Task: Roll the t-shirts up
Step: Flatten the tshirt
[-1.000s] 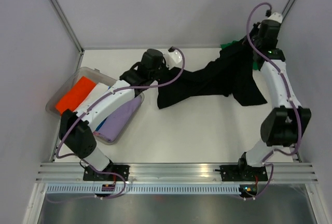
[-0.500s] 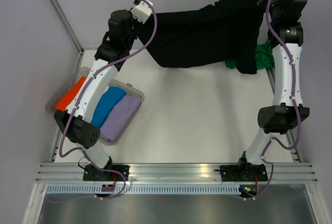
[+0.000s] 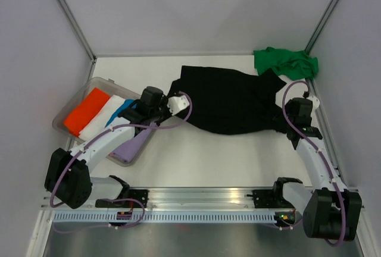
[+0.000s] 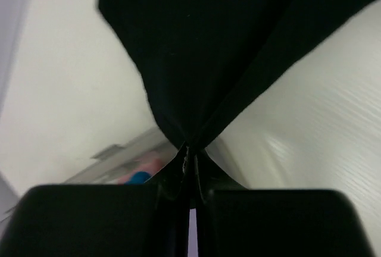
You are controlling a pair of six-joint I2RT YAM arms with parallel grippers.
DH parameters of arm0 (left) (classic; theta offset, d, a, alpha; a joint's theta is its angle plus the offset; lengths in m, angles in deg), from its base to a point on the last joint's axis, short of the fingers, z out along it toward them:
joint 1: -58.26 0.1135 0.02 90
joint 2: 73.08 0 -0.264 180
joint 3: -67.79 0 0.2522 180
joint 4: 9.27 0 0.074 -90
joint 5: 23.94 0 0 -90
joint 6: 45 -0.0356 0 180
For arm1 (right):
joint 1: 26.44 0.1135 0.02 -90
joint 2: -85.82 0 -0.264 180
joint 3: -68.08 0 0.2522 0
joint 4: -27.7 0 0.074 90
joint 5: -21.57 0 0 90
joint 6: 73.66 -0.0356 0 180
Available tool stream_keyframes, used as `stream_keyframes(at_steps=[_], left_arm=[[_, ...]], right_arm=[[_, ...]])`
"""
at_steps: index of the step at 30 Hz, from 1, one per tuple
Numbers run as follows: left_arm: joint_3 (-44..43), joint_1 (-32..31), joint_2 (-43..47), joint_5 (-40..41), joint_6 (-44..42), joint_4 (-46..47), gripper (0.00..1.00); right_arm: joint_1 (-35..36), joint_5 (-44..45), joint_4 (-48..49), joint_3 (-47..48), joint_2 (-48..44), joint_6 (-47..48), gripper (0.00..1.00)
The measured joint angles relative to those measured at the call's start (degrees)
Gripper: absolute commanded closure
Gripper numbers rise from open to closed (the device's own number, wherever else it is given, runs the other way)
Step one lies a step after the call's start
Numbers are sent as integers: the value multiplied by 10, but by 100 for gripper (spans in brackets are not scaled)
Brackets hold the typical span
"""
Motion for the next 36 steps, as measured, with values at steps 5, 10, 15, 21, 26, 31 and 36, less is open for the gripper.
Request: stream_keyframes(at_steps=[5,10,15,21,26,31,36], left_arm=[[74,-24,42,-52,-39,-40,98],[82,-48,56,-71,-59,-60,98],[82,-56,61,-75,-75,-75,98],[94,-56,72,-75,-81,-92,98],[101,-56,72,-74,-81,-105,98],[101,-60,72,-70,-81,-113,98],[98,-70,66,-69,-81,-120,98]], right_arm=[[-1,74,-72,-90,-69,-31,18],[-9,116,-104,-95,-92,-48,20],[-16,136,-112,-76,-55,-42,26],[-36,125,-112,-66,23,-40,33],[-42,109,-112,-100,25,-54,42],[-42,101,-104,-115,48,-75,54],[-42,108,-88,-132,49,-90,94]])
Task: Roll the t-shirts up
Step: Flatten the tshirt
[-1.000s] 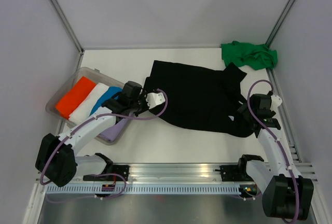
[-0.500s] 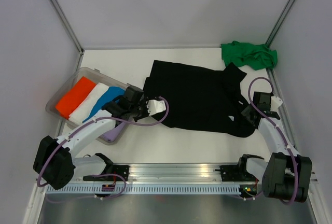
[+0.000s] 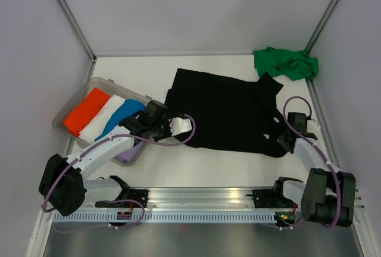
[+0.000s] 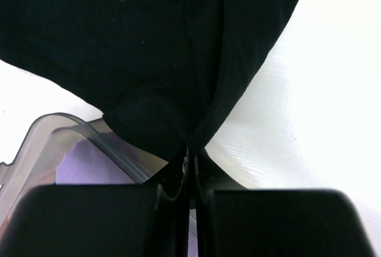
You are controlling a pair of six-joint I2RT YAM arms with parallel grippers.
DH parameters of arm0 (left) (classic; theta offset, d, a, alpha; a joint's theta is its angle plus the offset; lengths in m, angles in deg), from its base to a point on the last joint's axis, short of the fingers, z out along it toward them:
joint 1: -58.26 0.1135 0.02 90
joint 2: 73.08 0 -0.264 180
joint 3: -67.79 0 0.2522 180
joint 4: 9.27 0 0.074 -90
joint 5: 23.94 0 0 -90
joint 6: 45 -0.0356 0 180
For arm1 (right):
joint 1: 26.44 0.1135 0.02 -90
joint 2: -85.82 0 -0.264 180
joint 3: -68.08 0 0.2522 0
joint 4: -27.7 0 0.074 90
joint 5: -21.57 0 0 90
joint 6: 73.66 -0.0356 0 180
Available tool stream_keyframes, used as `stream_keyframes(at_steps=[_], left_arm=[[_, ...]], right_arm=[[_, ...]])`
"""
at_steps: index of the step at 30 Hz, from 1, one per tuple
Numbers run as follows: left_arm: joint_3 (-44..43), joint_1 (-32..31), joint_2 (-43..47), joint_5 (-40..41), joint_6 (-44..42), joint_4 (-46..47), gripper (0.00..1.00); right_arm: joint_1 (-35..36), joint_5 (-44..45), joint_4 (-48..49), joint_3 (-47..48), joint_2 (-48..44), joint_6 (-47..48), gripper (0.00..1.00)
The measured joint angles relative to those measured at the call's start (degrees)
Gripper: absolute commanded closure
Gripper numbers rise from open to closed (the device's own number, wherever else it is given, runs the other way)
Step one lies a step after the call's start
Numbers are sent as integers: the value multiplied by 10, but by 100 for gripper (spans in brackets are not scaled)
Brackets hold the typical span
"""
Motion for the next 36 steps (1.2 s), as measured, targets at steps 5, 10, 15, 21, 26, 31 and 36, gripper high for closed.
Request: stream_keyframes(at_steps=[5,10,15,21,26,31,36], left_arm=[[-13,-3,-4,2,1,-8,98],[-37,-4,-4,23,13,-10,98],[-88,-4,-4,62,31,-13,98],[-178,3,-5,123,41,-12,98],[-239,14,-5,165,43,-12,98],[-283,28,-13,179,43,-13,98],[-385,73,-109,180,48,-21,98]], right_arm=[[0,3,-5,3,-5,-7,100],[0,14,-62,49,-63,9,100],[0,35,-129,158,-155,36,100],[0,56,-187,283,-236,75,100],[0,57,-229,344,-239,102,100],[0,57,-237,393,-221,128,100],[0,2,-208,433,-120,137,100]])
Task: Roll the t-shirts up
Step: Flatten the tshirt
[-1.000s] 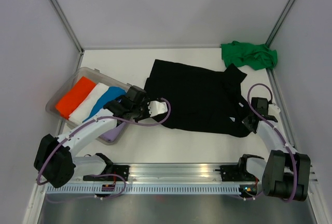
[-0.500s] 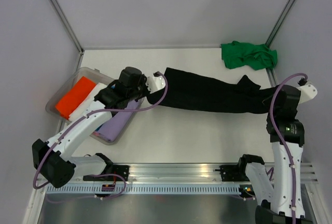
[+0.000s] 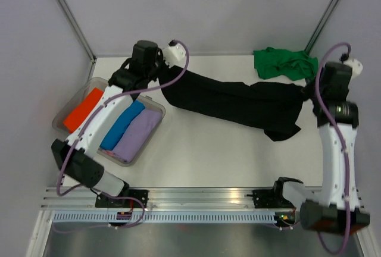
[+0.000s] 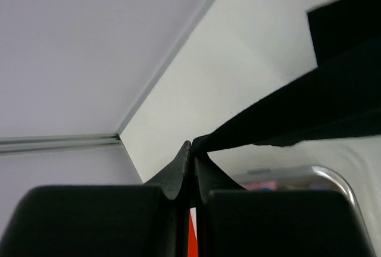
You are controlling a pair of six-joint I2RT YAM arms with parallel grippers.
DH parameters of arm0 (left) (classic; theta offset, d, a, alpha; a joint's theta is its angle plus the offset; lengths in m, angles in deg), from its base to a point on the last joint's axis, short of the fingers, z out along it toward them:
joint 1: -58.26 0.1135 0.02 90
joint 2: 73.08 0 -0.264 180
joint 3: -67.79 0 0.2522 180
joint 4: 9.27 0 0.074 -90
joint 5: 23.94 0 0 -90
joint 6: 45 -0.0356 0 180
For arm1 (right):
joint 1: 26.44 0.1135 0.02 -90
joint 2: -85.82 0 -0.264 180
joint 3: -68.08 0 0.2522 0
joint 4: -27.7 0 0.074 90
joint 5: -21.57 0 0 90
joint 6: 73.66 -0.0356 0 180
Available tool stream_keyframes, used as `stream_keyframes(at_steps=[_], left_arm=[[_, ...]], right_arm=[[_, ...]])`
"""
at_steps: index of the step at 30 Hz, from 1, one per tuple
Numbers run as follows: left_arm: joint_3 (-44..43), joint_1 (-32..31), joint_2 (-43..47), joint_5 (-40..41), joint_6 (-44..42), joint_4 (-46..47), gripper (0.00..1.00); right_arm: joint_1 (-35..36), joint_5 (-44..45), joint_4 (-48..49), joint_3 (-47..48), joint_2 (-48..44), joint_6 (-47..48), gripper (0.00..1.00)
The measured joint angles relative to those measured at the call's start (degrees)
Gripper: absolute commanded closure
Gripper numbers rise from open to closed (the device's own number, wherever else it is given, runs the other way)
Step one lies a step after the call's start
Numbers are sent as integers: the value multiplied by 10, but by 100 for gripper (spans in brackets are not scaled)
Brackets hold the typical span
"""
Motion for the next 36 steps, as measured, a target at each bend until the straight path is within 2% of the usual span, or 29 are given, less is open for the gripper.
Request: stream_keyframes(at_steps=[3,7,9,11,14,18,22,27,30,33,34,36], left_arm=[[-144,33,-118,8,16,-13,98],[-354,70,-245,33,40,-14,98],[-434,82,-272,42,48,-3,98],[-457,88,-263,41,54,16,98],[-427,87,-217,23,60,49,98],[-304,82,-141,-26,62,79,98],[-97,74,-77,-71,57,126,98],[195,37,-43,-110,9,168,98],[317,-4,-38,-98,-37,180,98],[366,-29,7,-90,-64,217,98],[377,-34,16,-92,-69,225,98],[393,-39,26,-89,-83,235,98]], right_arm=[[1,-69,9,159,179,-9,100],[3,-128,30,485,424,-19,100],[3,-140,52,583,473,-19,100],[5,-139,82,586,458,-19,100],[4,-124,146,476,365,-16,100],[1,-105,209,313,252,-10,100],[-1,-88,250,96,166,-7,100],[-3,-47,227,-184,92,-9,98],[-8,-28,201,-310,70,-20,96],[-29,-25,185,-372,78,-33,91],[-38,-25,183,-383,84,-37,86],[-55,-28,175,-389,97,-46,69]])
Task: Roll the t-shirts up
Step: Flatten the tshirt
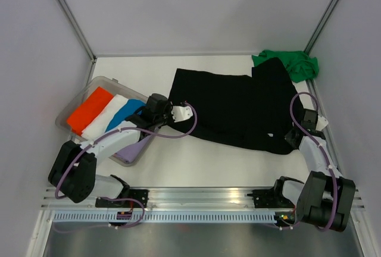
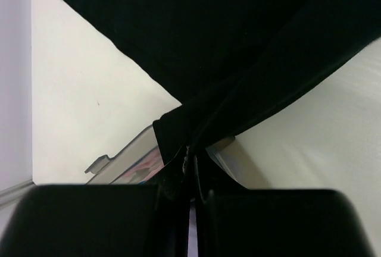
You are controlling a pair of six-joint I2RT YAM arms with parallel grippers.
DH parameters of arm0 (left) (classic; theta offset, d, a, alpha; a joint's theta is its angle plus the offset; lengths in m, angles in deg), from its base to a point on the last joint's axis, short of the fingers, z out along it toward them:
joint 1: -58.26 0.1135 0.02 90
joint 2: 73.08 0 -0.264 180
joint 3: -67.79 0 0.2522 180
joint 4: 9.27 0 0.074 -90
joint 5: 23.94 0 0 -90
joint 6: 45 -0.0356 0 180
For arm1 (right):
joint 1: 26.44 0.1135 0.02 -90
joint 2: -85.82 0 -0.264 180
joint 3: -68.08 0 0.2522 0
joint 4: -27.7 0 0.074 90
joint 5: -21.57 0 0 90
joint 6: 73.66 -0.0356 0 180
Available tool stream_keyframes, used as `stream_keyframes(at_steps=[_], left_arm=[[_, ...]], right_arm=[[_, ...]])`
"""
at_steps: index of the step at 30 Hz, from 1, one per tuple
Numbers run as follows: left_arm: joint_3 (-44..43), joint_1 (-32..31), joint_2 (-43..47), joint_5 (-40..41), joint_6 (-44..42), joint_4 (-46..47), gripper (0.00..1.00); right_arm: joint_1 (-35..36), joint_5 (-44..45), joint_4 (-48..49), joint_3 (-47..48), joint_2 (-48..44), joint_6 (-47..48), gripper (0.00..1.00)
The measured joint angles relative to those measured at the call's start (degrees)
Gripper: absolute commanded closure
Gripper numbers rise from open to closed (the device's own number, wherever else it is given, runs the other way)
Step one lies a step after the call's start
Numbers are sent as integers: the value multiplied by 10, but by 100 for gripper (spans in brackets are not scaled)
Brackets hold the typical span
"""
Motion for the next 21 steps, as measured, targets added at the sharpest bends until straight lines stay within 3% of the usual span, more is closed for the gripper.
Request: stream_keyframes(at_steps=[1,3,7,8,9,10,12,15,21], left_arm=[[4,0,3,1,-4,3,98],[14,0,10,0,-14,7,98],[39,-1,36,-5,-30,11,96],[42,-1,41,-7,-33,10,91],[43,-1,43,-9,-36,7,77],[43,-1,44,-10,-41,5,71],[42,0,46,-10,-45,3,65],[24,1,46,-14,-44,-28,64],[-48,0,45,-65,-2,-116,43]], right_arm=[[-5,0,-1,0,3,-4,56],[-13,5,-4,2,3,-9,49],[-24,16,-18,16,-11,-11,48],[-27,19,-22,20,-17,-11,48],[-29,21,-25,27,-25,-11,48],[-31,23,-28,33,-32,-10,48],[-33,26,-31,47,-45,-7,49],[-33,23,-35,66,-61,2,49],[-33,0,-41,112,-83,29,50]])
